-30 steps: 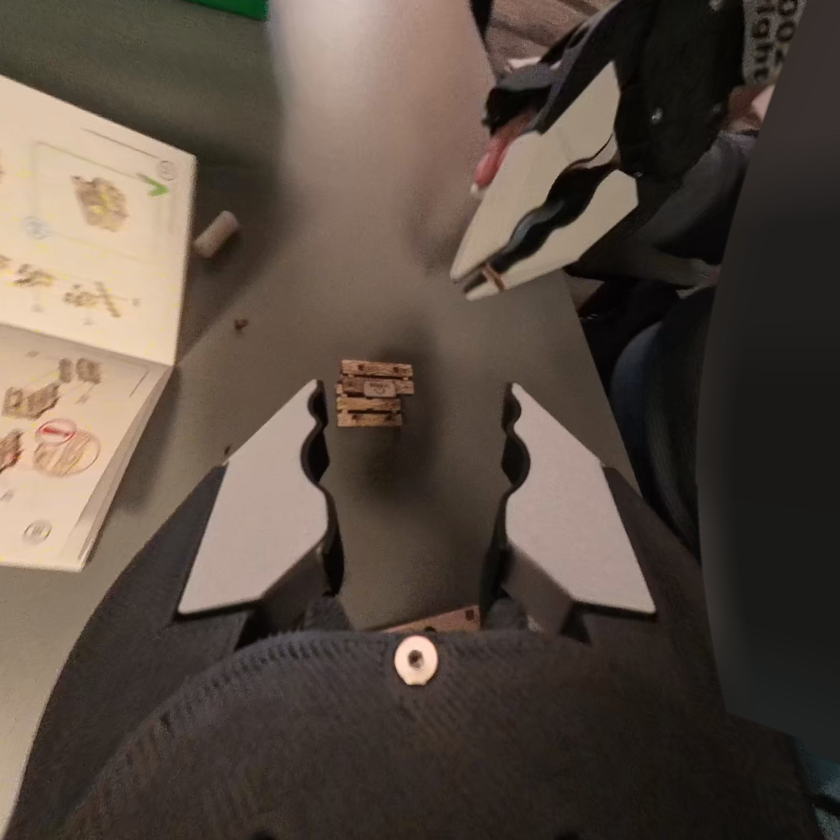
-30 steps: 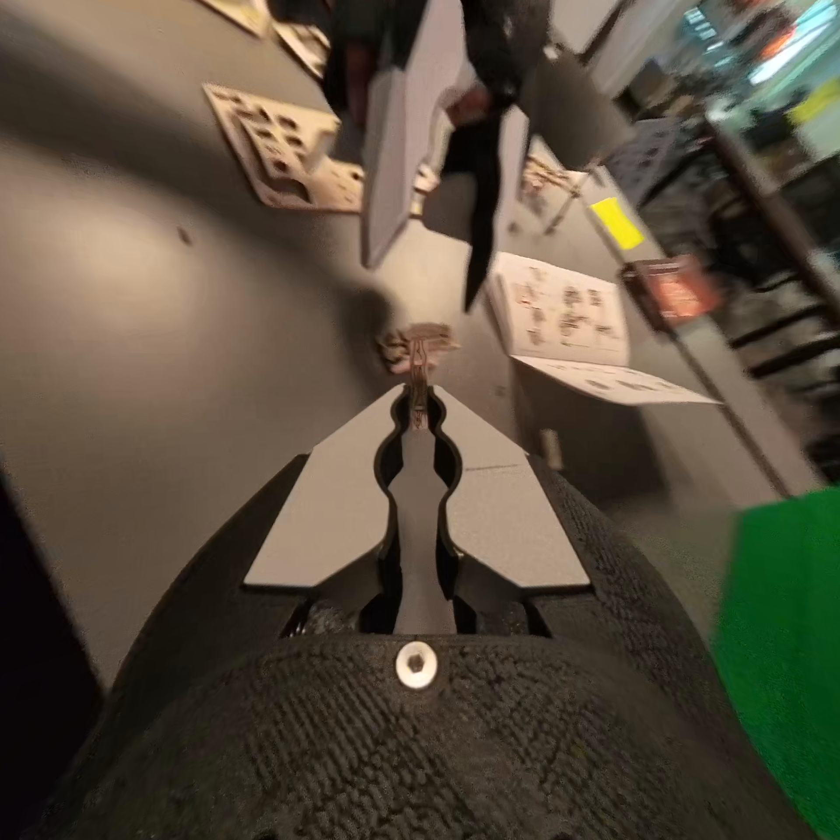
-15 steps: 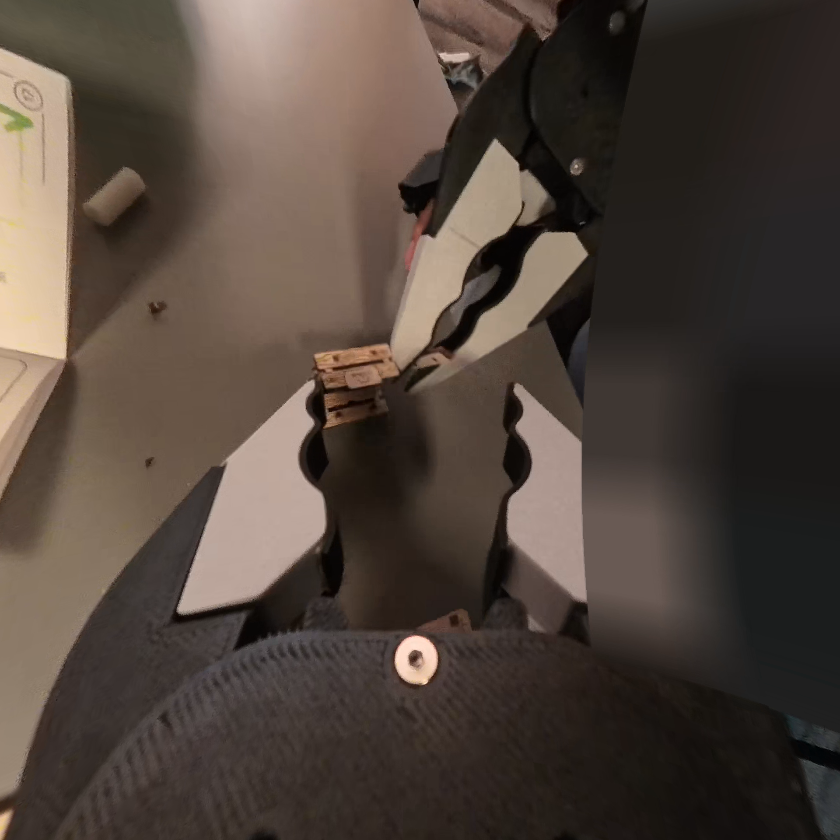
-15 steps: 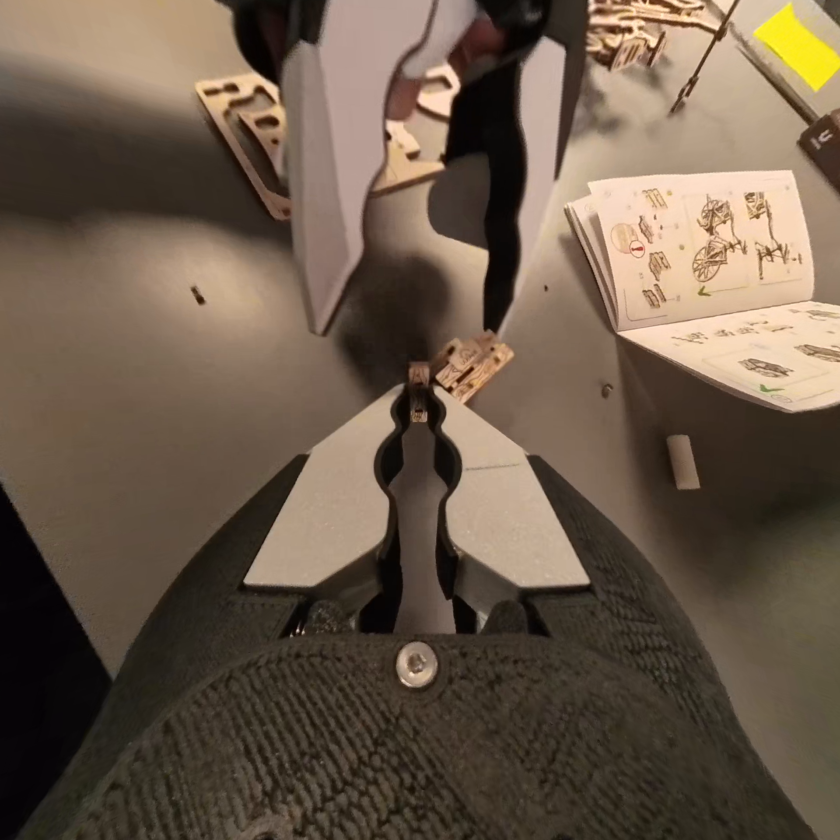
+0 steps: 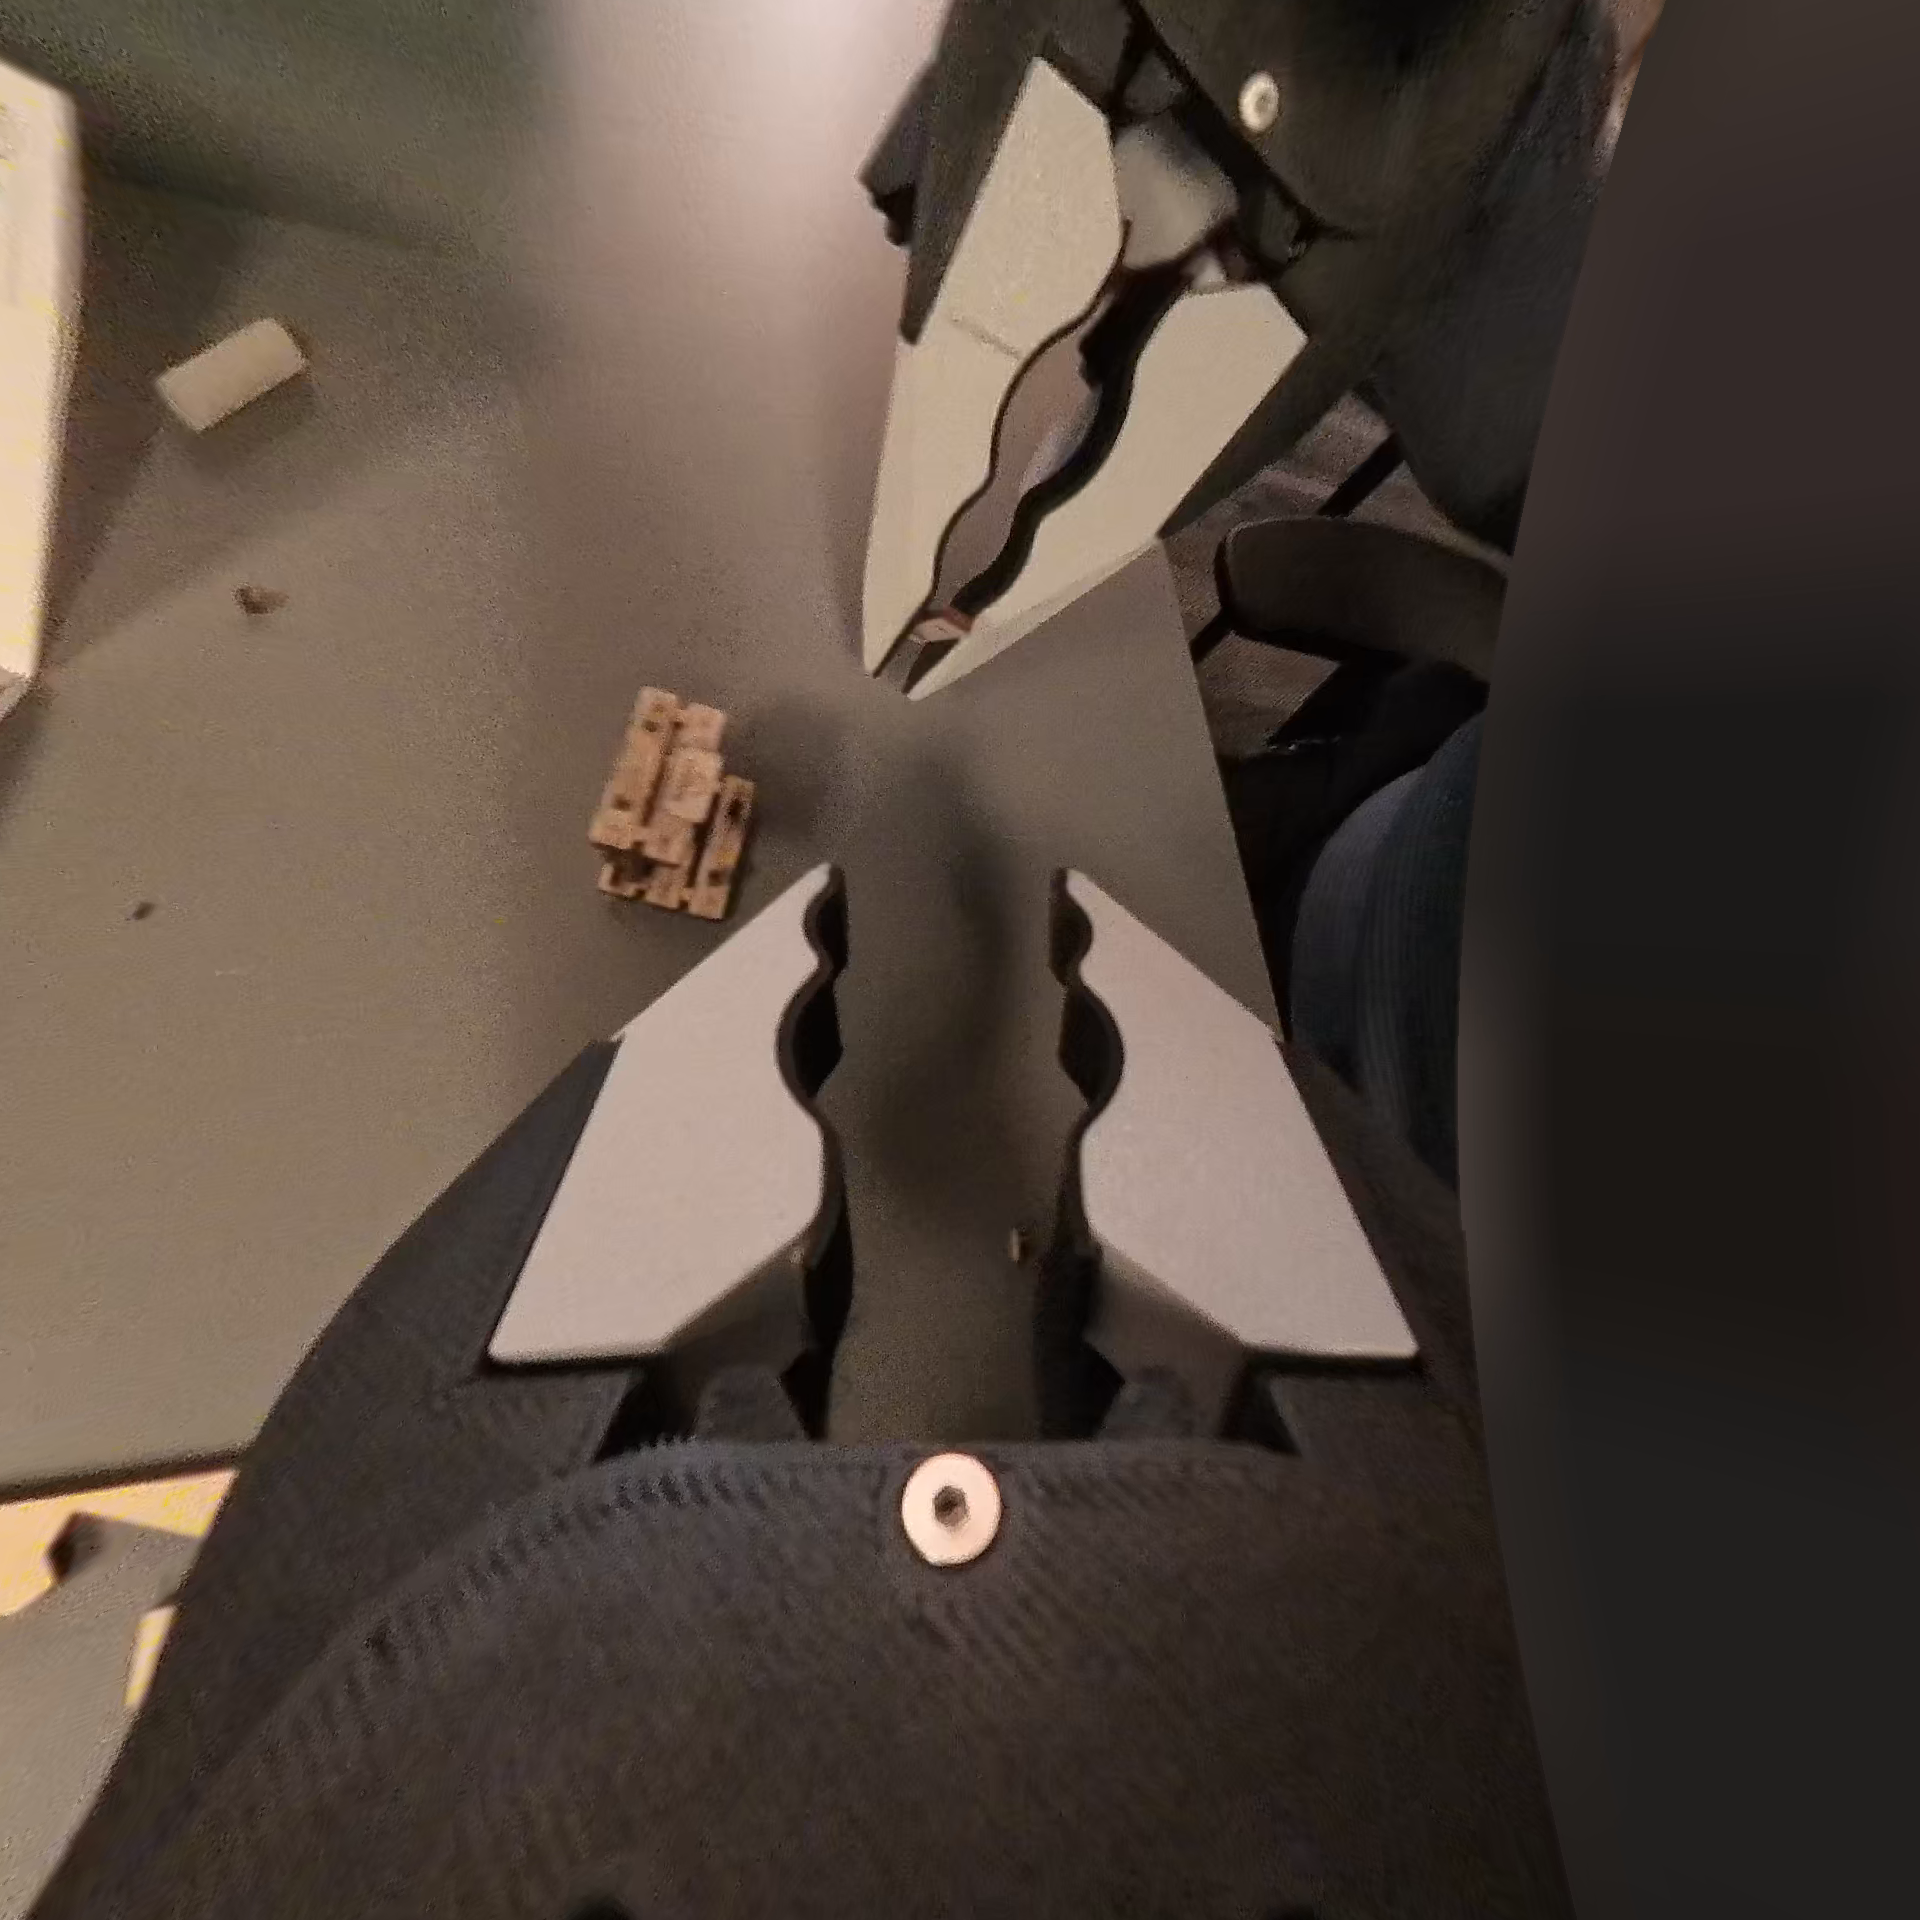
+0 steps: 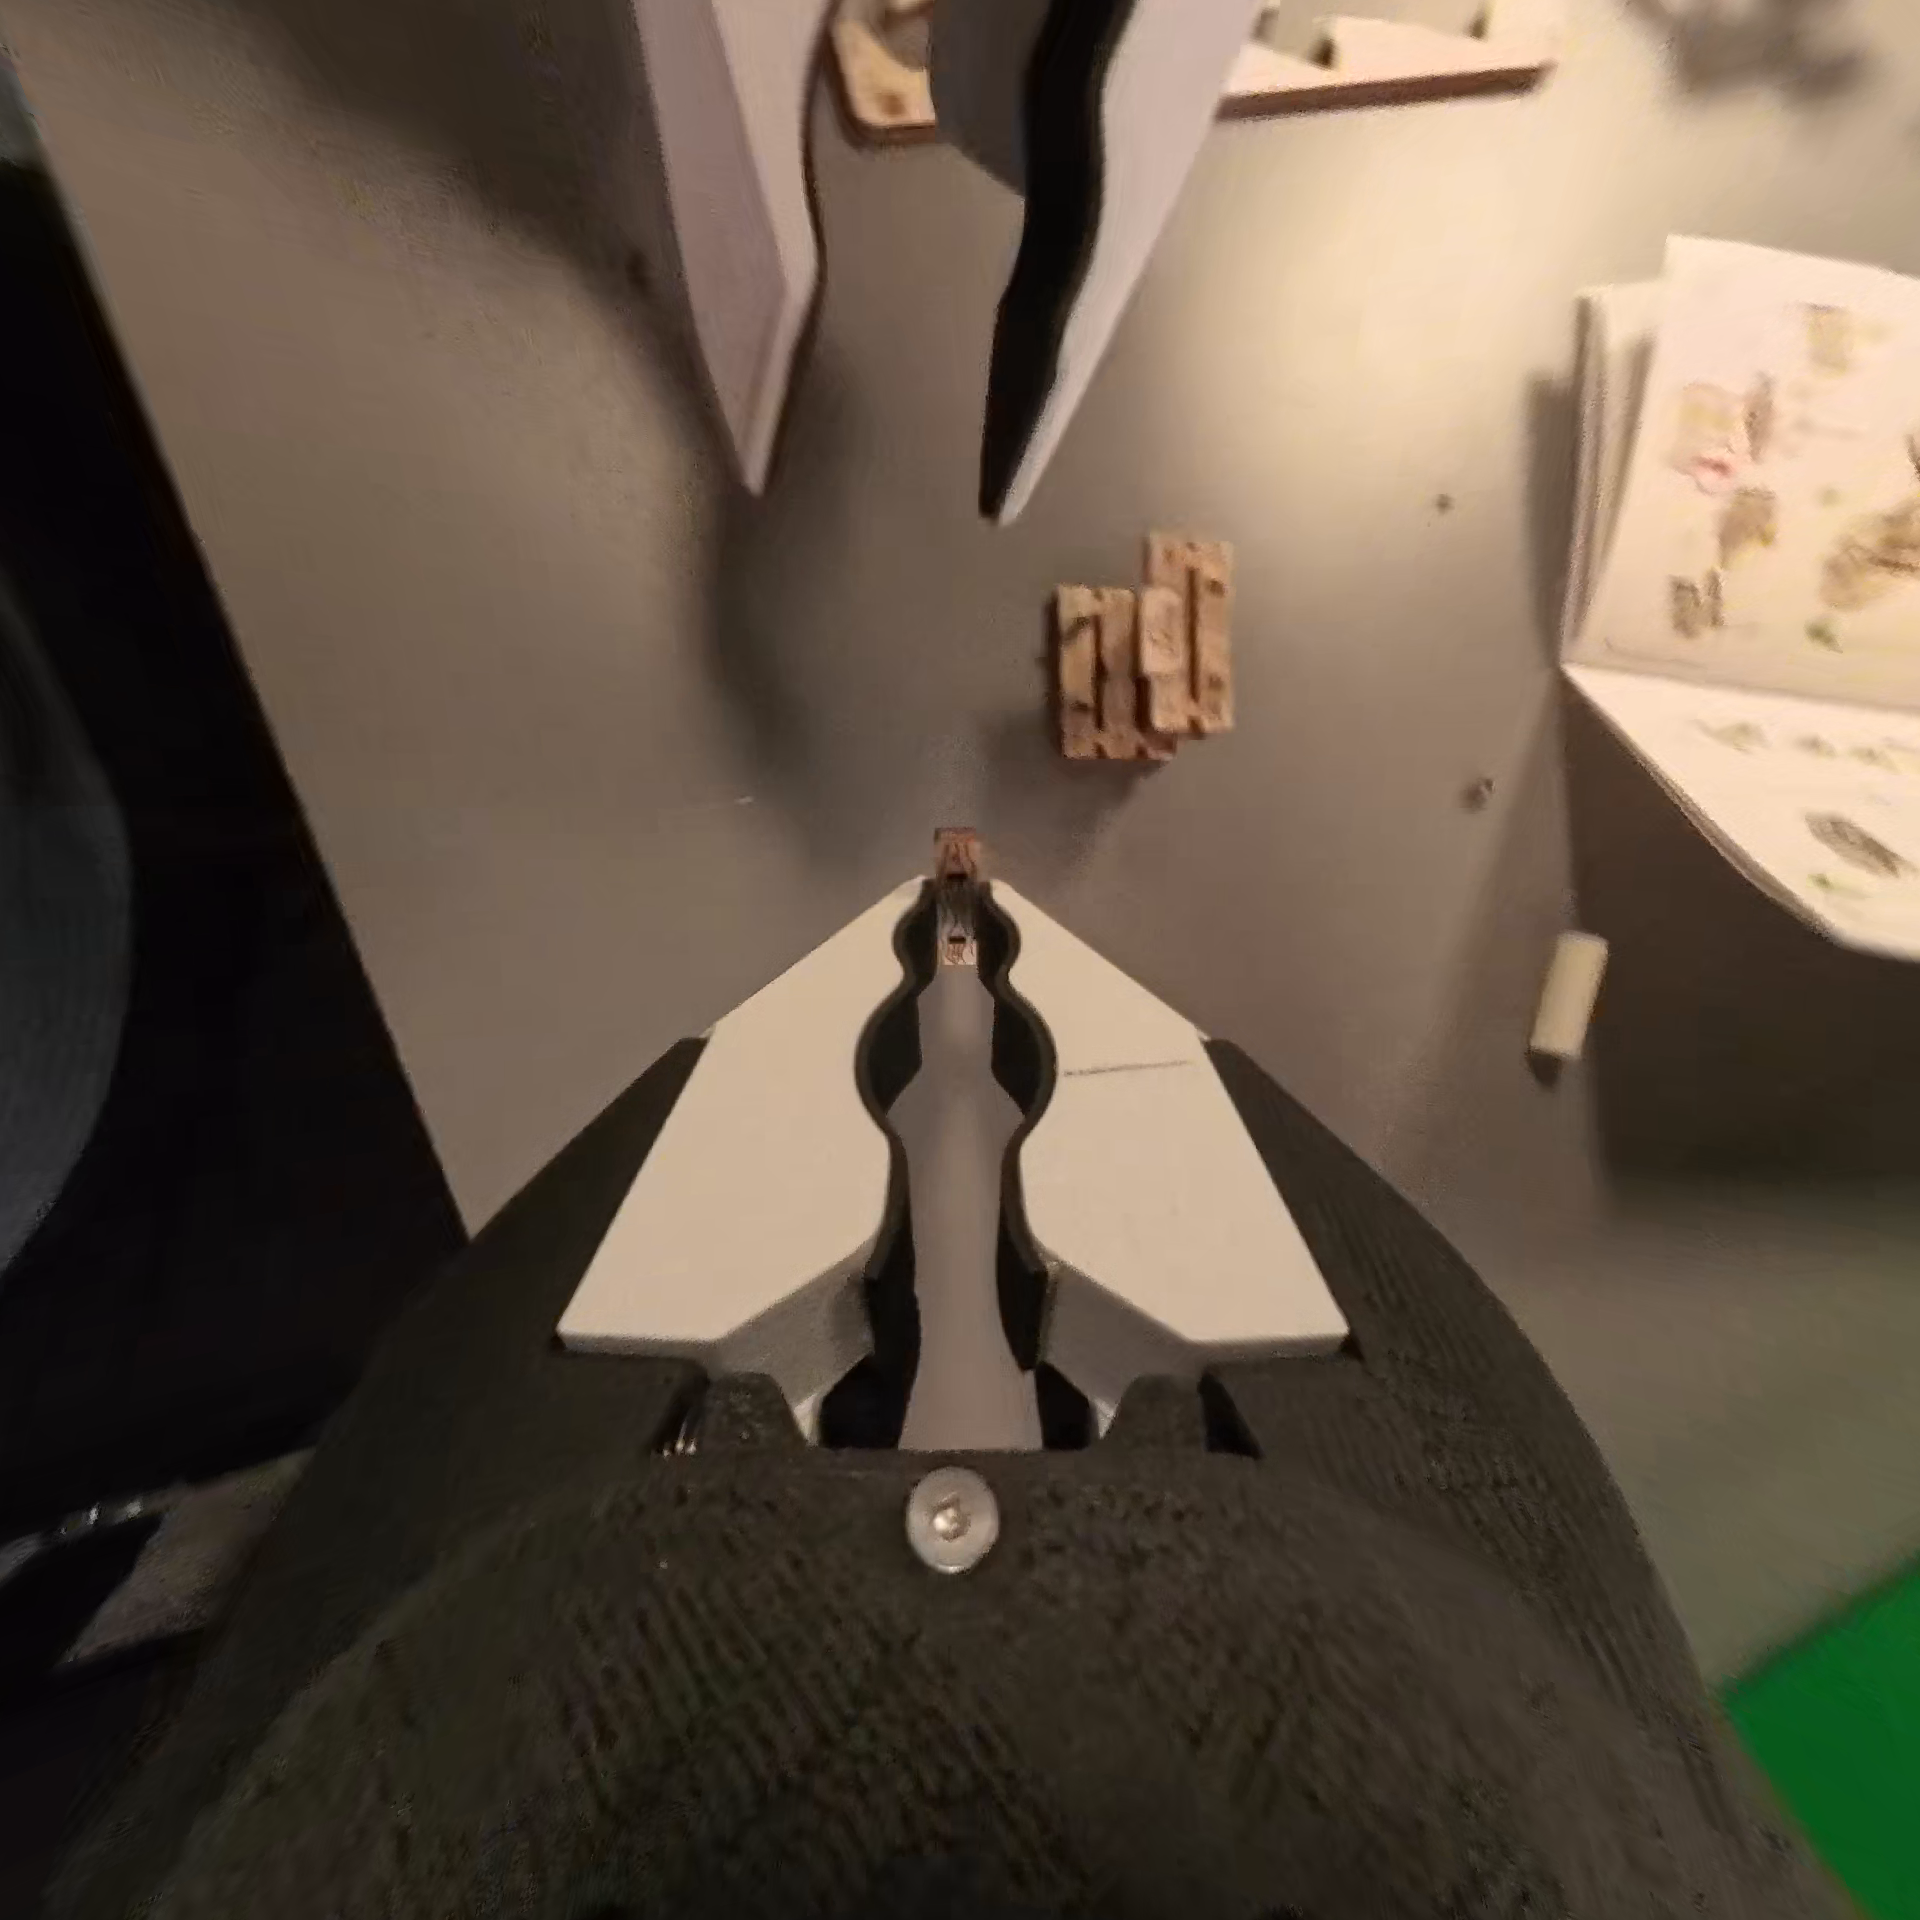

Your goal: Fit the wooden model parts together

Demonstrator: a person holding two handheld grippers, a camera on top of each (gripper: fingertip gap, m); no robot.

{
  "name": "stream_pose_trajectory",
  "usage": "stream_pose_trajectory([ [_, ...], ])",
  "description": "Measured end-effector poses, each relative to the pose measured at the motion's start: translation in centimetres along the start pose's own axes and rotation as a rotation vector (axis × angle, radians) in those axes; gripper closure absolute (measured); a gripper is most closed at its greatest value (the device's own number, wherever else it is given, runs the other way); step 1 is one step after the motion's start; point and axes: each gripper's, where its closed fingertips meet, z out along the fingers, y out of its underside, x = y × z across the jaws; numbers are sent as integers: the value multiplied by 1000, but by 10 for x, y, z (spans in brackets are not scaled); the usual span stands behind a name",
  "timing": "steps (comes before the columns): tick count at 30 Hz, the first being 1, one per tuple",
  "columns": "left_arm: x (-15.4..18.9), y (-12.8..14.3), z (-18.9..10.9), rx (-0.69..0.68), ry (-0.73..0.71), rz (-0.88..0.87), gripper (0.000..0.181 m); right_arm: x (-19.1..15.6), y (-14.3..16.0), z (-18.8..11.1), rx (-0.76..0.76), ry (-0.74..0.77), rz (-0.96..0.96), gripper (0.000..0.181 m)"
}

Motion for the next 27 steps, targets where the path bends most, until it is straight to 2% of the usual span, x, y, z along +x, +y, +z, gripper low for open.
stream_pose_trajectory([
  [2,4,5,7,-21,-60,33,150,-9,-9,4,-7,-53,-57,176],
  [6,7,30,15,-123,-151,73,150,-16,-19,23,-60,-85,-142,173],
  [8,2,40,14,-149,-196,80,150,-19,-26,27,-26,-115,-129,165],
  [12,10,38,17,-76,-134,61,150,-21,-24,23,51,-157,-67,160],
  [15,1,36,17,-71,-170,87,152,-20,-19,17,134,-175,-5,161],
  [19,-5,30,18,-56,-146,153,155,-20,-24,14,250,-193,83,164],
  [27,-12,31,21,-83,-92,161,164,-22,-23,23,259,-176,68,169],
])
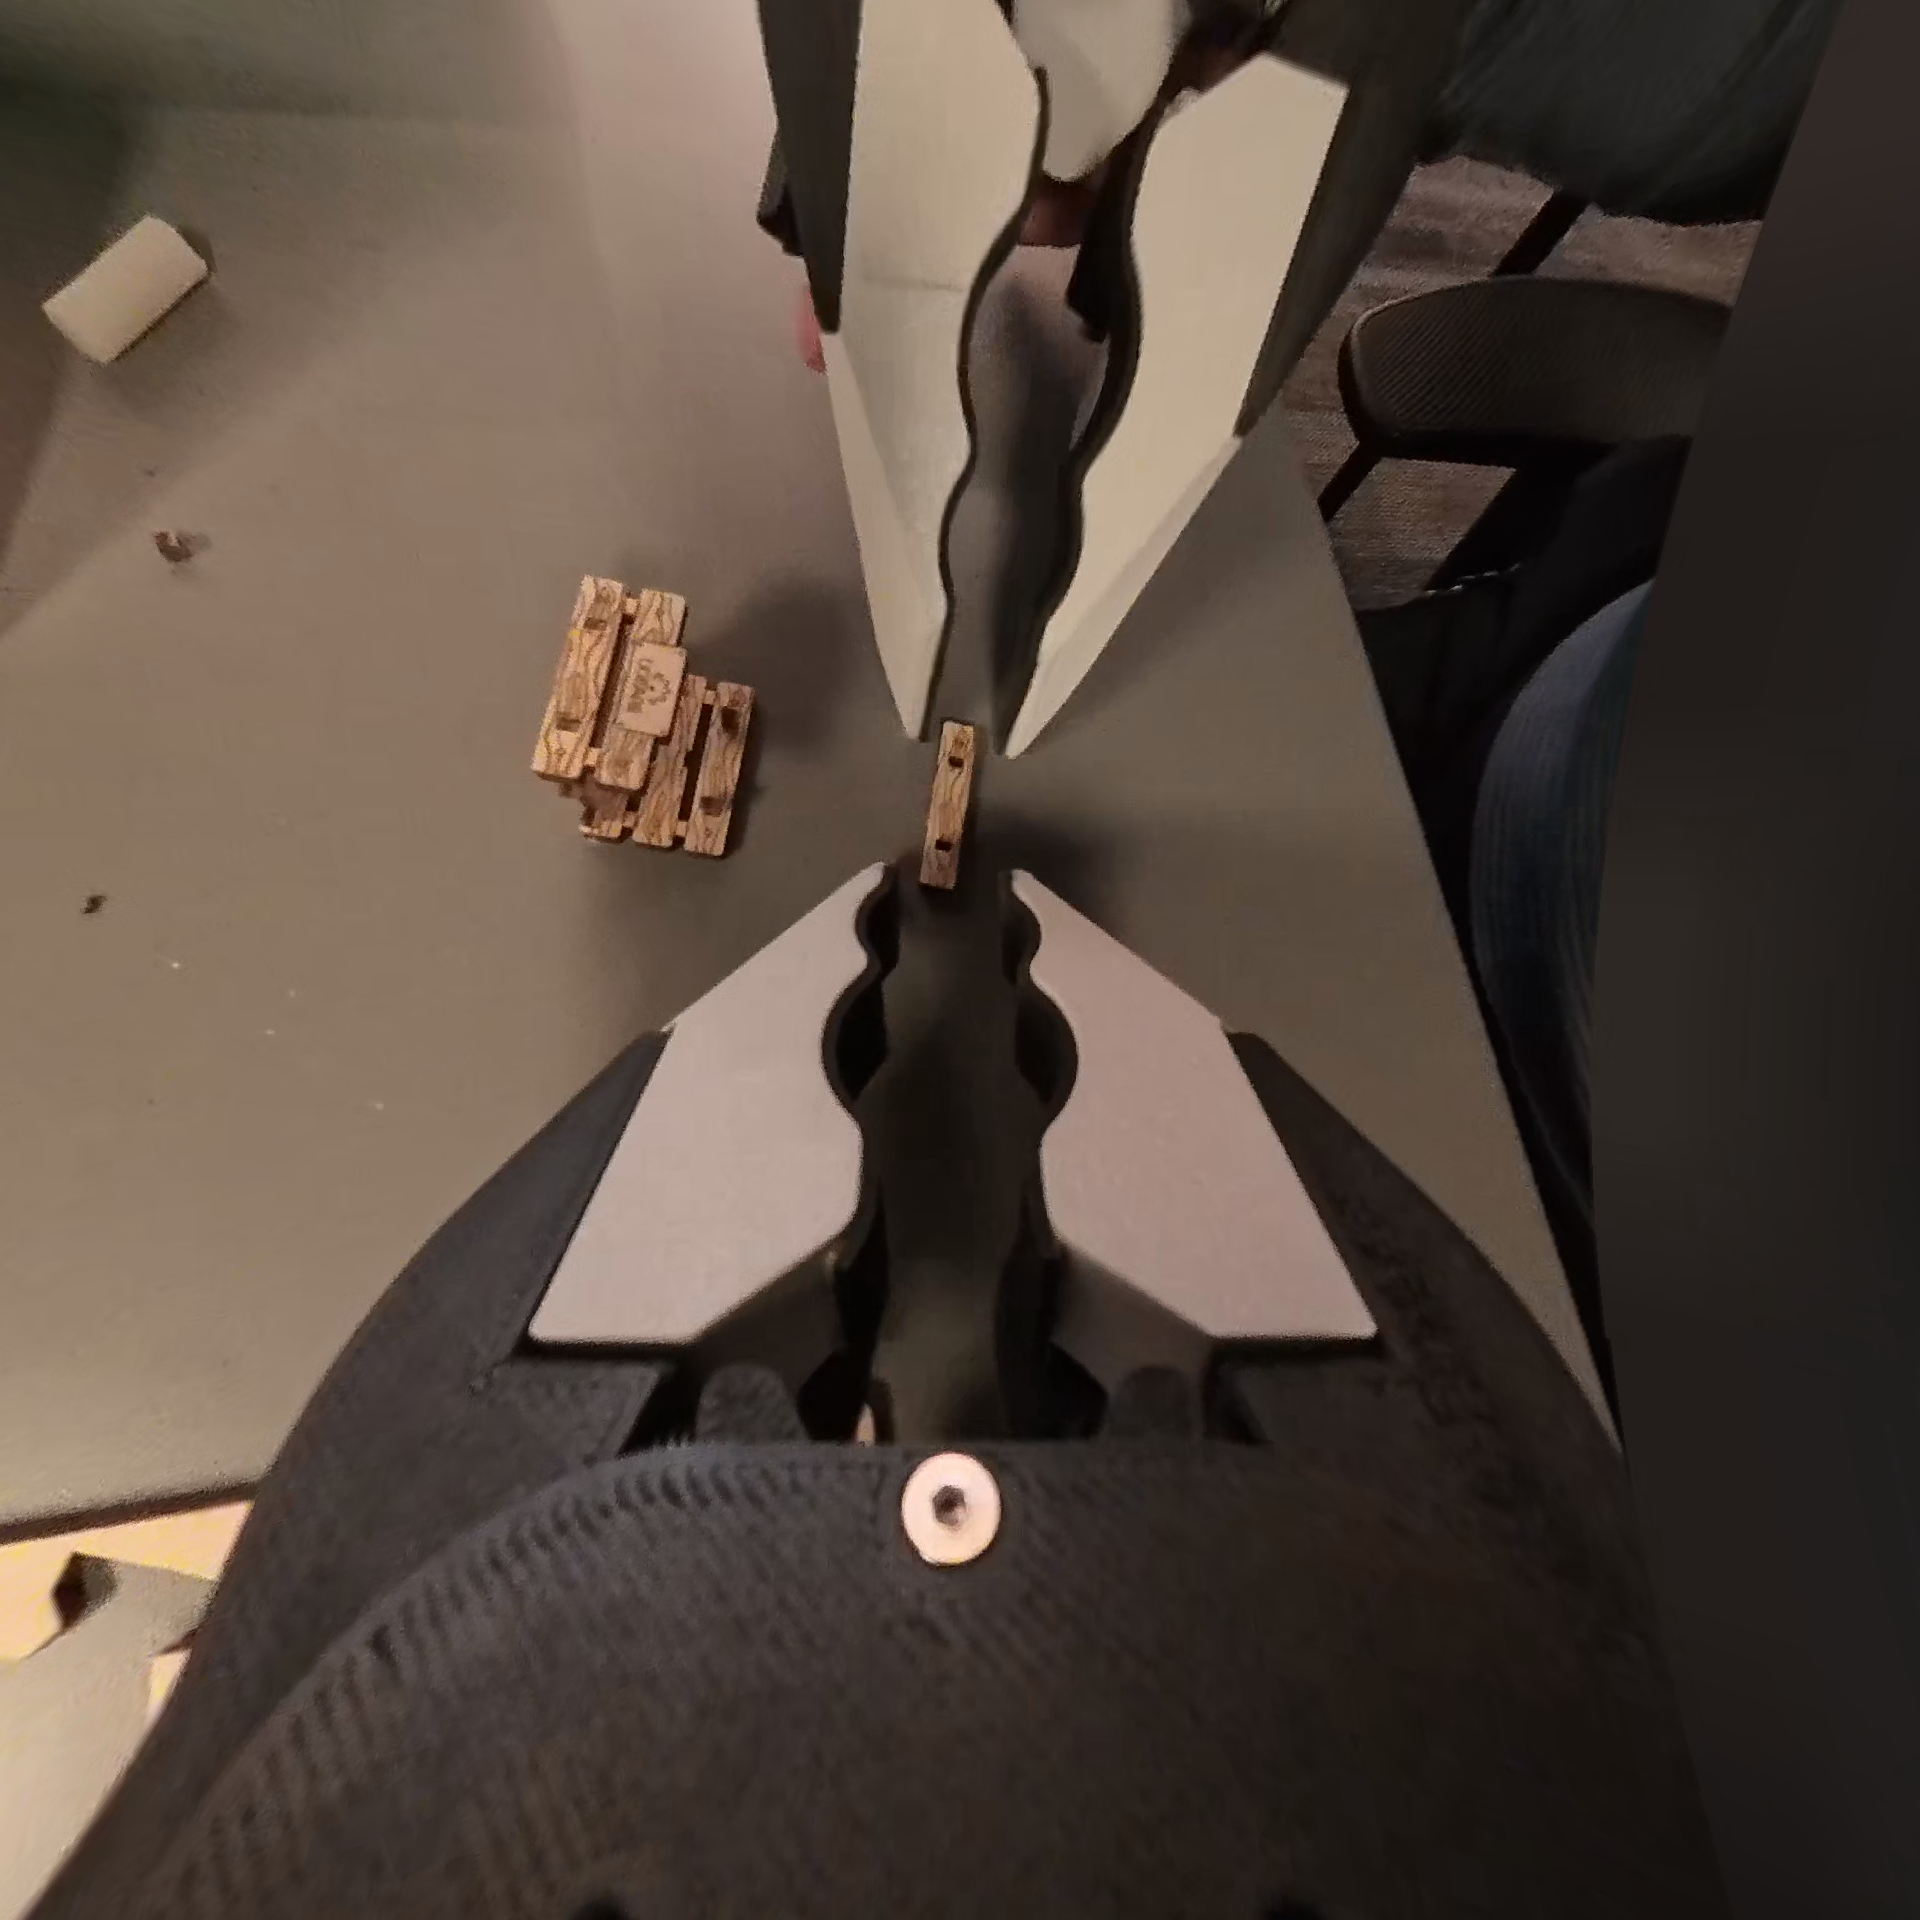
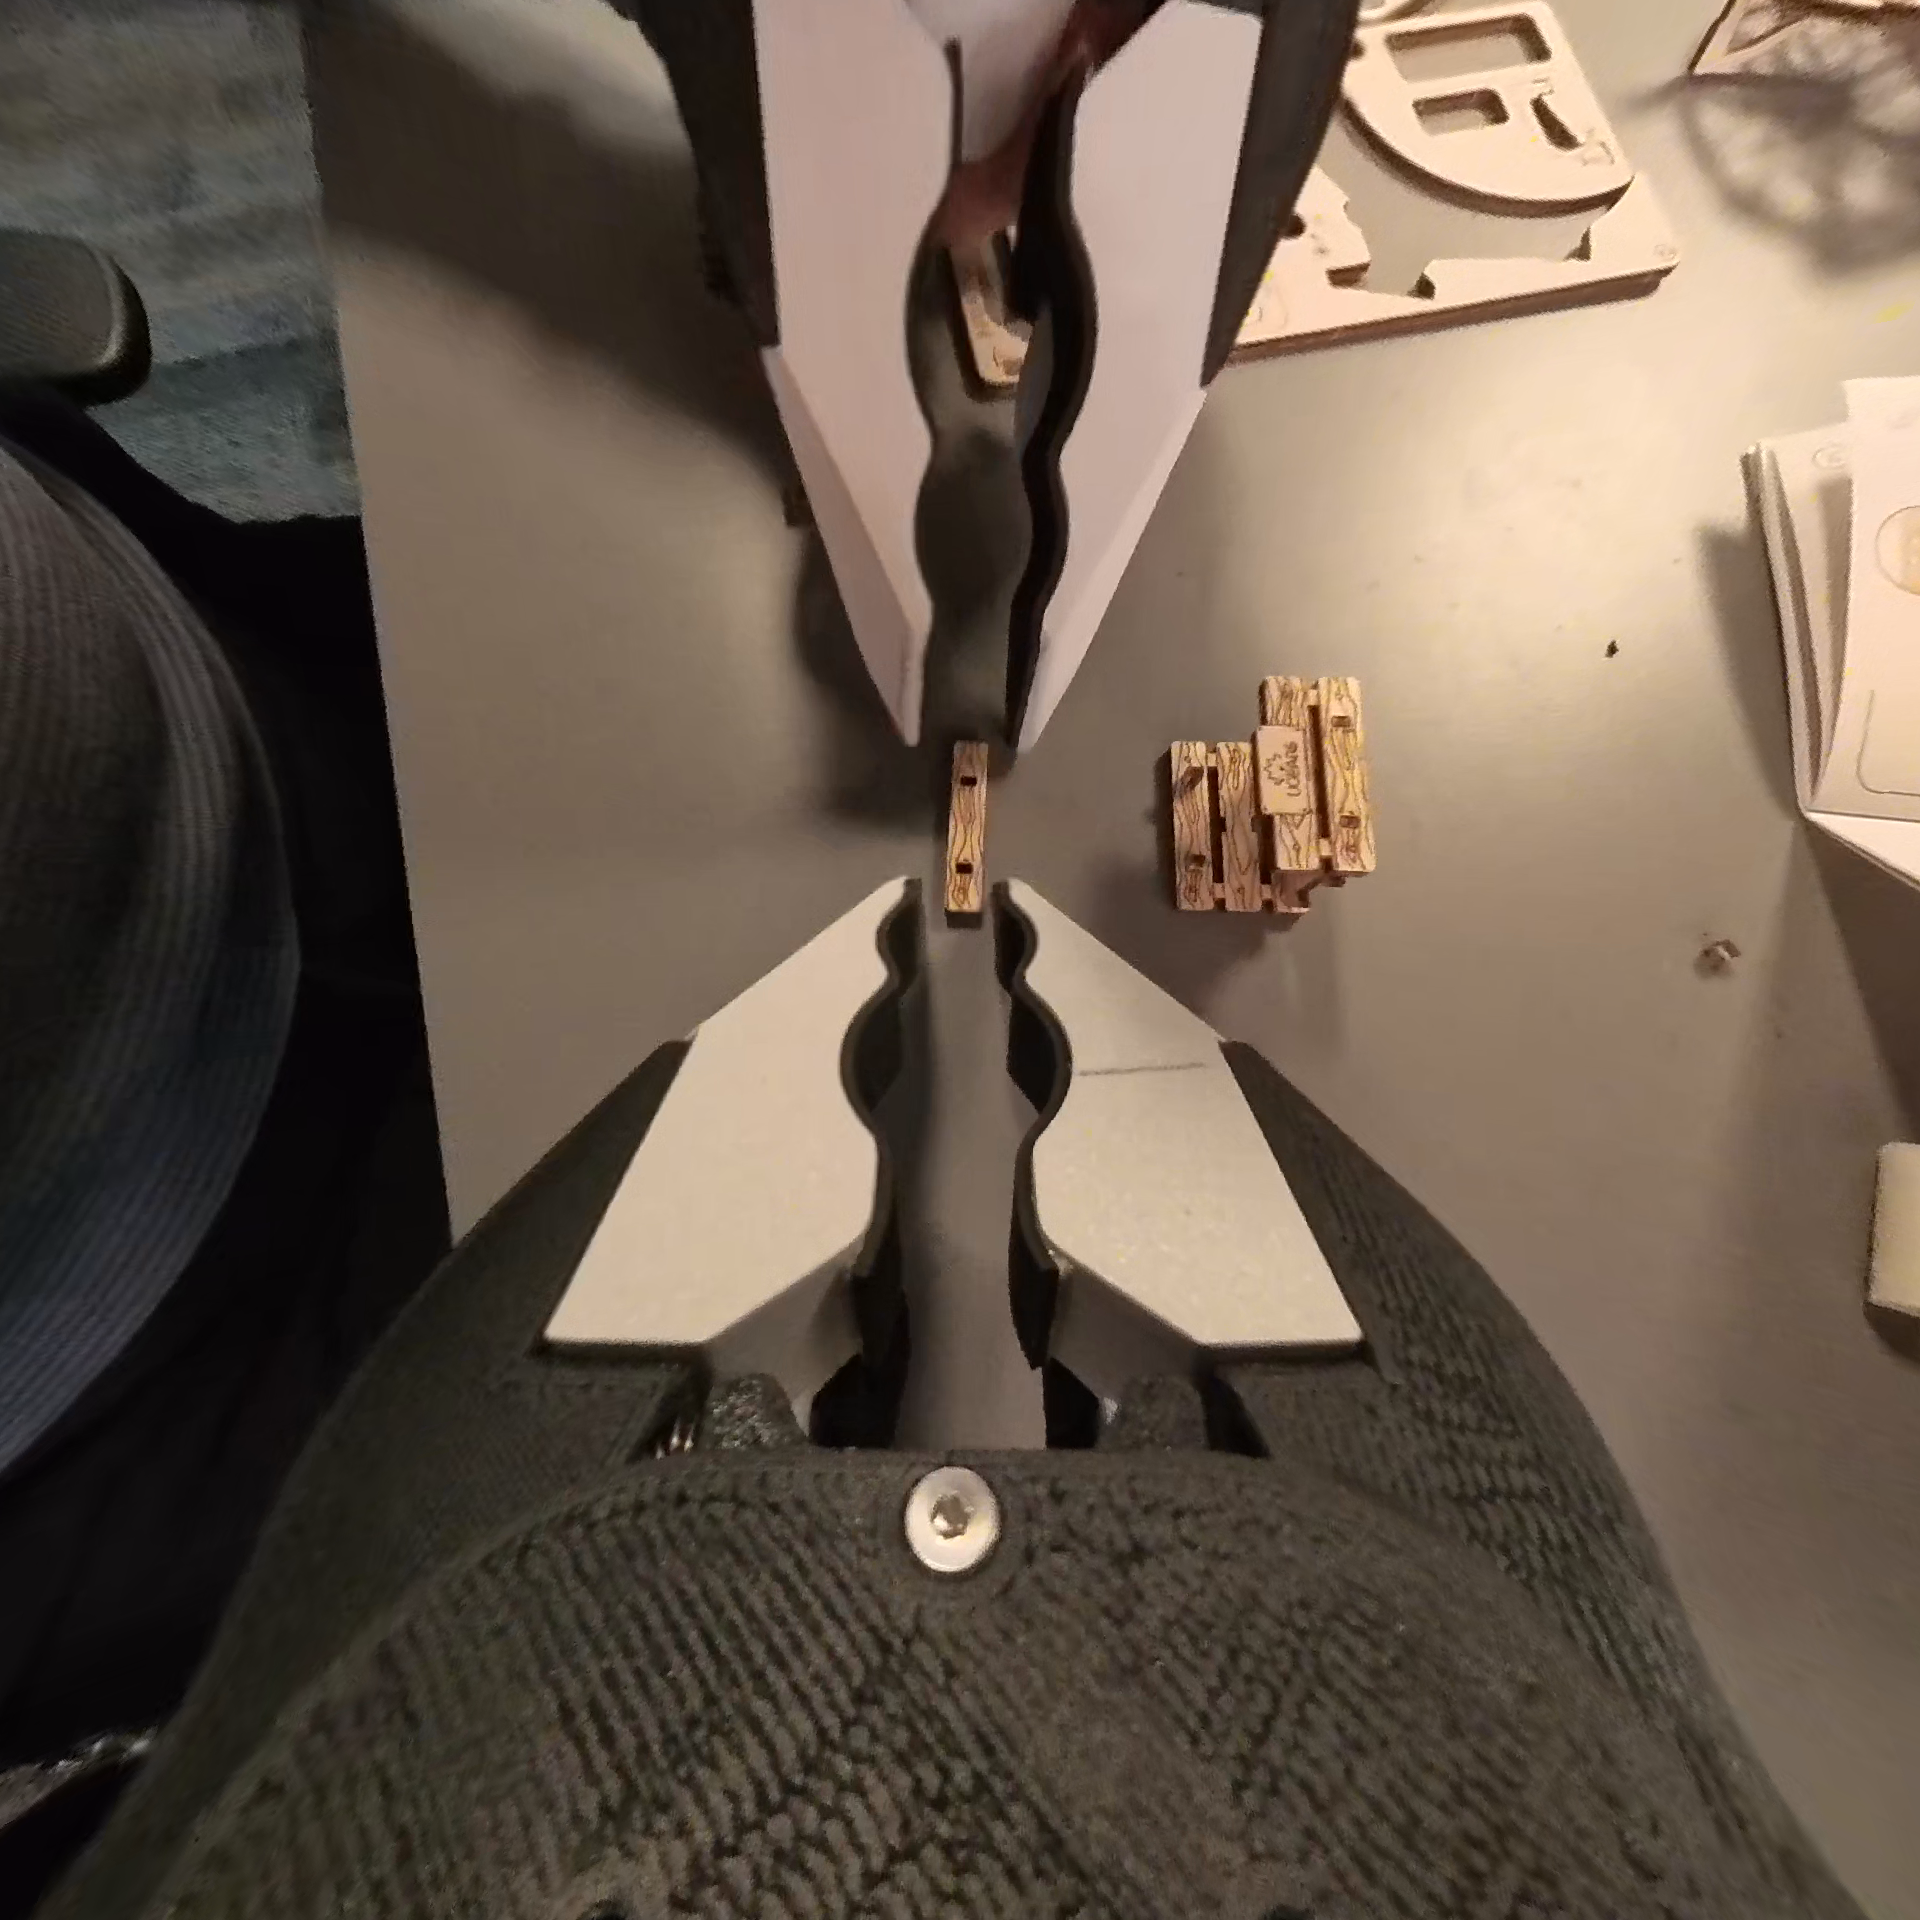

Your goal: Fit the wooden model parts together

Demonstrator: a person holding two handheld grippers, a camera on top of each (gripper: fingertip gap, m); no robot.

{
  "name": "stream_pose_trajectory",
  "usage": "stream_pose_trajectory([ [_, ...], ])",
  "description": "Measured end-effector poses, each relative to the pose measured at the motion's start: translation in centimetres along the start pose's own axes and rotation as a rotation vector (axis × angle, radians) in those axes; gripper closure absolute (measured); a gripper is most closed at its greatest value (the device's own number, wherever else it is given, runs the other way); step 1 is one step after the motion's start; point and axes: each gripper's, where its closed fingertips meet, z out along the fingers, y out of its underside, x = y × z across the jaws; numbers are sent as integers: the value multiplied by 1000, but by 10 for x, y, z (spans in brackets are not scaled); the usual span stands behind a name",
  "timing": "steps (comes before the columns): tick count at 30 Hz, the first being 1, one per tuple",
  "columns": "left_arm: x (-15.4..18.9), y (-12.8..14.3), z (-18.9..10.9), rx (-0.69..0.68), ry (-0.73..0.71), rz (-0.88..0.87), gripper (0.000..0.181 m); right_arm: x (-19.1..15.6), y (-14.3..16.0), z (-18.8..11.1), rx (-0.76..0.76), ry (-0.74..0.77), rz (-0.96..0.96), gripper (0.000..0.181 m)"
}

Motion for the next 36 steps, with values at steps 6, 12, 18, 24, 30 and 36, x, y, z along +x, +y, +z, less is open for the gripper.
stream_pose_trajectory([
  [6,4,2,1,-26,10,64,175,1,0,1,39,21,-8,176],
  [12,1,-1,2,18,29,42,162,4,0,-2,67,33,-11,177],
  [18,-17,-4,1,23,-68,98,162,25,-7,-12,145,102,-31,178],
  [24,-30,-4,-11,67,-84,49,159,43,-10,-16,176,104,-24,177],
  [30,-34,-6,-16,97,-77,41,162,45,-8,-11,145,93,-50,177],
  [36,-37,-11,-13,103,-98,61,163,47,-8,-9,141,84,-61,177],
])
